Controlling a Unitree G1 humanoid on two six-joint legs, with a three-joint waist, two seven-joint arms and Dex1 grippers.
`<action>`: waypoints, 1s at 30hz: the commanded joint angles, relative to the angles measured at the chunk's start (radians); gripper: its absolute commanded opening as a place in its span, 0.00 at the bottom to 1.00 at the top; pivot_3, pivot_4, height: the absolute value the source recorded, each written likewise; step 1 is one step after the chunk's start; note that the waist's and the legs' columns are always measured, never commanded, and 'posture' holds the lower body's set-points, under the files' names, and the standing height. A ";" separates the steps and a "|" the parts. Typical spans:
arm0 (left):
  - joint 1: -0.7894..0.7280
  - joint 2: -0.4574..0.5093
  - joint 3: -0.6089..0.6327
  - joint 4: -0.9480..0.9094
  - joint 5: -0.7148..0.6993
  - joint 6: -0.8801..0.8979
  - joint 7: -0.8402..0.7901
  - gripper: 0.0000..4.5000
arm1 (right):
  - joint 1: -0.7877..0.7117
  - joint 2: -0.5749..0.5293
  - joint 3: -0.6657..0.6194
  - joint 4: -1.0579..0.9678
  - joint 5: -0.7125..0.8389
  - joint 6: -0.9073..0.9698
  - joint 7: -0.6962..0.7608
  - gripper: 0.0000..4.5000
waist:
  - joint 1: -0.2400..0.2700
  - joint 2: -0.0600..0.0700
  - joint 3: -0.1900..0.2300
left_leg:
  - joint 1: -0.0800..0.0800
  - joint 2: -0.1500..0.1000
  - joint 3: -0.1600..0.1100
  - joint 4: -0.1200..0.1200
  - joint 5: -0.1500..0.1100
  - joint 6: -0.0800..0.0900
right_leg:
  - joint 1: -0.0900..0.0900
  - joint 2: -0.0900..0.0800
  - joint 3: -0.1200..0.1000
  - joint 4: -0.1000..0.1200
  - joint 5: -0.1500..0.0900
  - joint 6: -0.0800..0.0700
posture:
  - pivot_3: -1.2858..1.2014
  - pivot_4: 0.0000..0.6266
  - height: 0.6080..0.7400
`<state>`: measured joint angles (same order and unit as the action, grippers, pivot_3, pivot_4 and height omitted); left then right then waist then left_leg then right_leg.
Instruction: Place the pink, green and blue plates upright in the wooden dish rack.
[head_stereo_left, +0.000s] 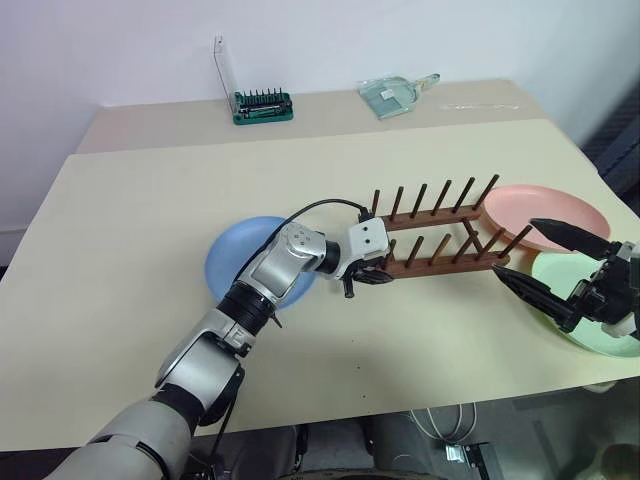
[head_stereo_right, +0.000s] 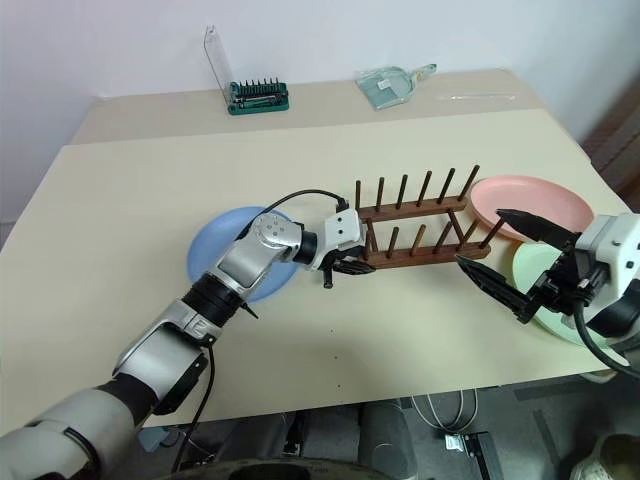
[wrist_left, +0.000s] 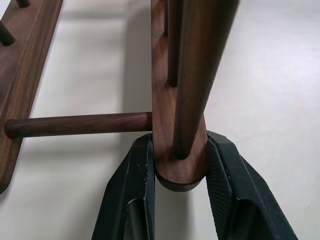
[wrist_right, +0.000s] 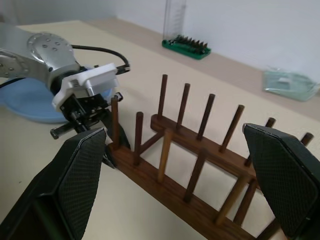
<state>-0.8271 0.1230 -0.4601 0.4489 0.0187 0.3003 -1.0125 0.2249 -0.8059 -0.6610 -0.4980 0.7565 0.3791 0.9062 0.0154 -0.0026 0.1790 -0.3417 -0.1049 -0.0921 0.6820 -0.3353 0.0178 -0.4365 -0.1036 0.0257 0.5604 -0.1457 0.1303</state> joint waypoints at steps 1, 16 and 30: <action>-0.001 -0.008 0.002 -0.030 0.004 -0.024 0.003 0.17 | -0.031 -0.015 0.004 -0.019 -0.004 -0.007 -0.010 1.00 | -0.001 0.000 0.000 | 0.000 0.000 0.000 0.000 0.000 0.000 | 0.000 0.000 0.000 0.000 0.000 0.000 | 0.52 0.24 1.00; -0.039 0.009 0.073 -0.078 -0.042 0.091 -0.004 0.99 | -0.077 -0.013 0.040 0.006 -0.025 -0.005 0.001 1.00 | 0.000 0.000 0.000 | 0.000 0.000 0.000 0.000 0.000 0.000 | 0.000 0.000 0.000 0.000 0.000 0.000 | 0.52 0.24 1.00; -0.139 0.212 0.209 -0.391 -0.206 0.525 -0.028 0.03 | -0.084 -0.014 0.079 0.054 0.019 0.063 0.031 0.04 | 0.000 0.000 0.000 | 0.001 0.000 0.000 0.000 0.000 0.000 | 0.000 0.000 0.000 0.001 0.000 0.000 | 0.52 0.24 1.00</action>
<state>-0.9310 0.3361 -0.2930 0.1031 -0.1548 0.8201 -1.0420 0.1481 -0.8049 -0.5769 -0.4439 0.7779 0.4512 0.9282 0.0149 -0.0023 0.1788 -0.3409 -0.1049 -0.0926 0.6820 -0.3352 0.0174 -0.4365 -0.1032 0.0256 0.5614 -0.1458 0.1303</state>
